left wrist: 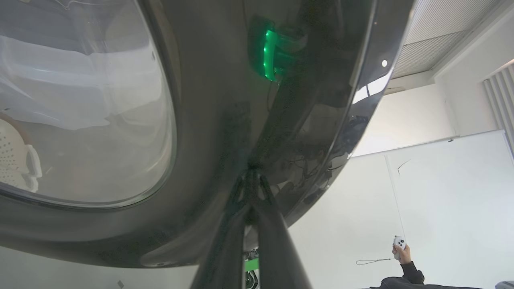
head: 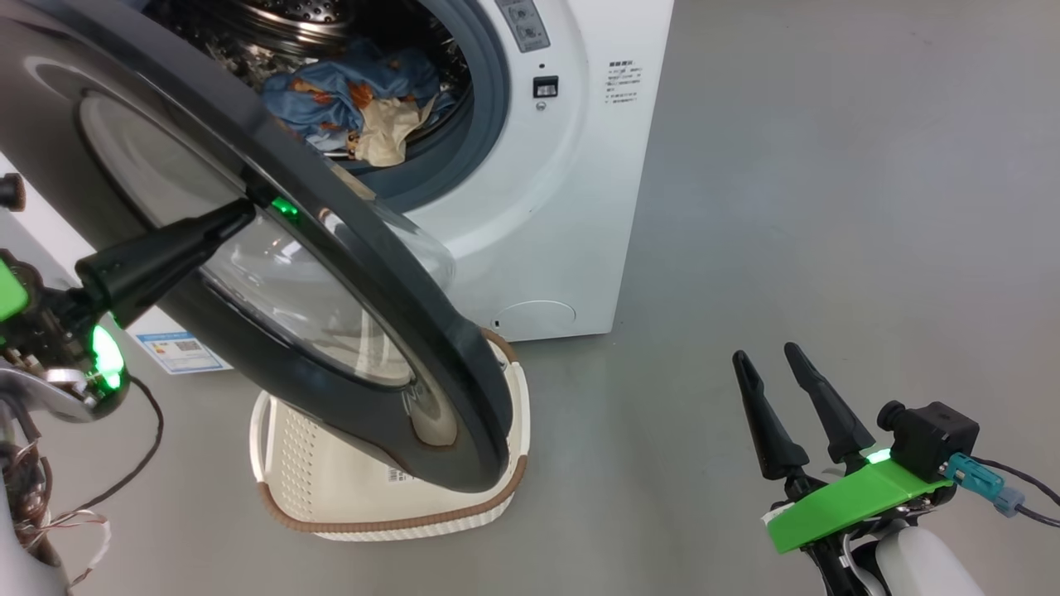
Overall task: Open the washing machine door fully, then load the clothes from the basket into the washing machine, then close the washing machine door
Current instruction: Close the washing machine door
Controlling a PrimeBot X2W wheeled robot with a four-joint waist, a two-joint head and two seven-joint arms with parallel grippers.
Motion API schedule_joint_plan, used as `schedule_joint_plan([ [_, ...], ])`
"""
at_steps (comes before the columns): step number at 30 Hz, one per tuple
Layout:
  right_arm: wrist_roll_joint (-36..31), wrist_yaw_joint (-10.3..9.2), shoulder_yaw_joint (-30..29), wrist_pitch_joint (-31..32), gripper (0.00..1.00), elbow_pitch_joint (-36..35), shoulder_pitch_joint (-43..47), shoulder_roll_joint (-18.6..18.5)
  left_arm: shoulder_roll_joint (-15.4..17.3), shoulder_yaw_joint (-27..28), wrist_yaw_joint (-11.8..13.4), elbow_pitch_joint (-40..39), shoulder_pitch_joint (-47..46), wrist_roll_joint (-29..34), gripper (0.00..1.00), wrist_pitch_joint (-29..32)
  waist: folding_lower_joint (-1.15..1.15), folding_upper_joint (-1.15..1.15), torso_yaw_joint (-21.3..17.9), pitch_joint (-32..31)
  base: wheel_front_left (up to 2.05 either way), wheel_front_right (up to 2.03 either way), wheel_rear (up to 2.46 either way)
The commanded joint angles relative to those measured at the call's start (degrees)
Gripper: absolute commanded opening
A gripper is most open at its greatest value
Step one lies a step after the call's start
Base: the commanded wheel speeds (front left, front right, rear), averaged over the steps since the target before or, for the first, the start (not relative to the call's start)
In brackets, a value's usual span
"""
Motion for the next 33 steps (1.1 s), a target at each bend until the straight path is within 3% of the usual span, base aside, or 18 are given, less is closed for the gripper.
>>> schedule_joint_plan([
  [1, -0.32, 0.36, 1.03, -0.27, 1.0, -1.47, -0.81, 0.33, 1.93, 1.39, -0.91, -1.18, -2.06, 0.01, 0.0, -0.05, 0.0, 0.0, 0.46, -0.14, 0.0, 0.0, 0.0],
  [19, -0.19, 0.36, 1.32, -0.27, 1.0, -0.88, -0.63, 0.04, 1.68, 1.4, -2.05, -1.49, -0.45, 0.41, 0.0, -0.25, 0.0, 0.0, 3.16, -1.17, 0.0, 0.0, 0.0],
  [20, -0.16, 0.36, 1.33, -0.27, 1.0, -0.89, -0.6, 0.02, 1.83, 1.48, -2.28, -1.52, -0.35, 0.5, 0.05, -0.3, 0.0, 0.0, 3.21, -1.18, 0.0, 0.0, 0.0],
  [21, -0.14, 0.36, 1.34, -0.27, 1.0, -0.9, -0.55, 0.0, 2.01, 1.58, -2.65, -1.63, -0.22, 0.72, 0.35, -0.48, 0.0, 0.0, 3.26, -1.18, 0.0, 0.0, 0.0],
  [22, -0.11, 0.36, 1.33, -0.27, 1.0, -0.92, -0.5, -0.02, 2.22, 1.66, -3.07, -1.74, -0.02, 1.02, 0.78, -0.7, 0.0, 0.0, 3.31, -1.18, 0.0, 0.0, 0.0],
  [23, -0.1, 0.36, 1.31, -0.27, 1.0, -0.93, -0.45, -0.04, 2.42, 1.64, -3.49, -1.84, 0.24, 1.26, 0.96, -0.77, 0.0, 0.0, 3.35, -1.19, 0.0, 0.0, 0.0],
  [24, -0.08, 0.36, 1.28, -0.27, 1.0, -0.93, -0.4, -0.07, 2.52, 1.63, -3.85, -1.97, 0.54, 1.35, 1.0, -0.75, 0.0, 0.0, 3.41, -1.23, 0.0, 0.0, 0.0],
  [33, -0.07, 0.36, 1.03, -0.27, 1.0, -0.92, -0.14, -0.27, 3.12, 2.48, -7.45, -4.07, 3.65, 2.67, 1.0, -2.17, 0.0, 0.0, 4.19, -1.78, 0.0, 0.0, 0.0],
])
